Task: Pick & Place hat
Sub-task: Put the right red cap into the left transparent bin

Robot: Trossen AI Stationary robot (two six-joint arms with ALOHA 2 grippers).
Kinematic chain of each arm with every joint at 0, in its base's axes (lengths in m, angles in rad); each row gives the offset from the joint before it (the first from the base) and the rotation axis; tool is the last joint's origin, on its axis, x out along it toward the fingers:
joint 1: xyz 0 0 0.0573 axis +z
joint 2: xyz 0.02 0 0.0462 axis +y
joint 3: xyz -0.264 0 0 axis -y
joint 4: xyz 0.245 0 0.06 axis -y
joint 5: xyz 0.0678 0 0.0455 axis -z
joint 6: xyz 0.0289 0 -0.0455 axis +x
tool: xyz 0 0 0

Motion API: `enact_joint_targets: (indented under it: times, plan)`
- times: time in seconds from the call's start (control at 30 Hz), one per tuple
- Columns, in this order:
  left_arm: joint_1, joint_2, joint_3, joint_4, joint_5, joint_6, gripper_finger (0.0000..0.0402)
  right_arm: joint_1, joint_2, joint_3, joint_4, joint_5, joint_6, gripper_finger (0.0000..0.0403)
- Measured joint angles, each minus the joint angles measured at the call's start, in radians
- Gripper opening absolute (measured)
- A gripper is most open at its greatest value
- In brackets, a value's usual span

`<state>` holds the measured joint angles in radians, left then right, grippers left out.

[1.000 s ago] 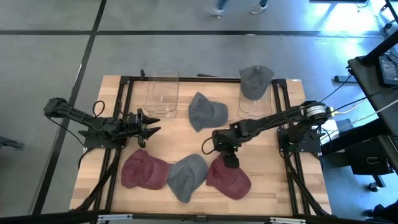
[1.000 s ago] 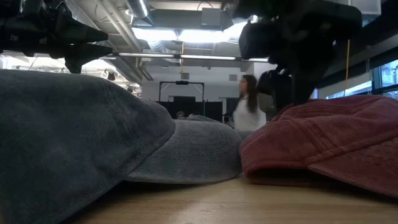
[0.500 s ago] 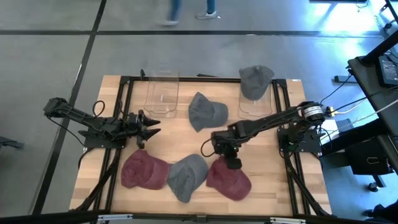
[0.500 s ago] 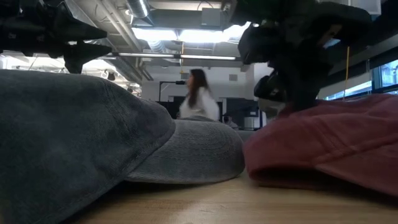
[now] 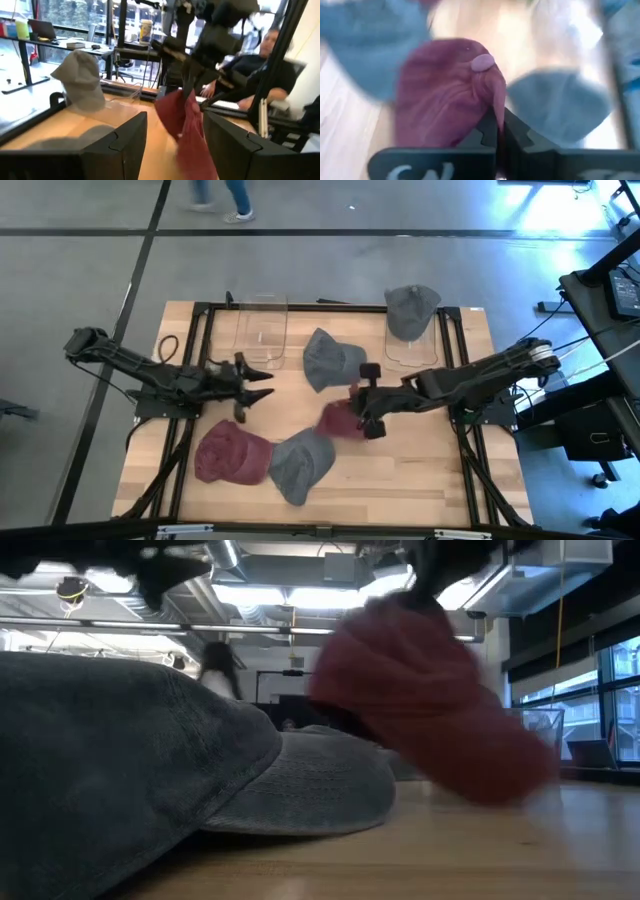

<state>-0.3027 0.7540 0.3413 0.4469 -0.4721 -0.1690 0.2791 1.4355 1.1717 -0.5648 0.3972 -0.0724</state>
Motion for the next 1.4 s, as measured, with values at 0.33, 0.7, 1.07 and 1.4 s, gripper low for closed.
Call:
enact_joint_targets:
  times: [0.33,0.7,1.07,1.4]
  plan:
    - [0.024,0.409,0.336,-0.091,0.101,0.059,0.0190,-0.007,-0.002,-0.002,0.202,0.030,-0.161,0.0004]
    - [0.020,0.593,0.446,-0.178,0.004,0.056,0.0189,-0.008,-0.002,-0.002,0.262,0.030,-0.217,0.0003]
    - [0.028,0.602,0.447,-0.150,-0.007,0.038,0.0132,-0.008,-0.002,-0.002,0.313,0.030,-0.224,0.0003]
    - [0.033,0.602,0.447,-0.121,0.048,0.078,0.0014,-0.008,-0.002,-0.002,0.329,0.029,-0.231,0.0014]
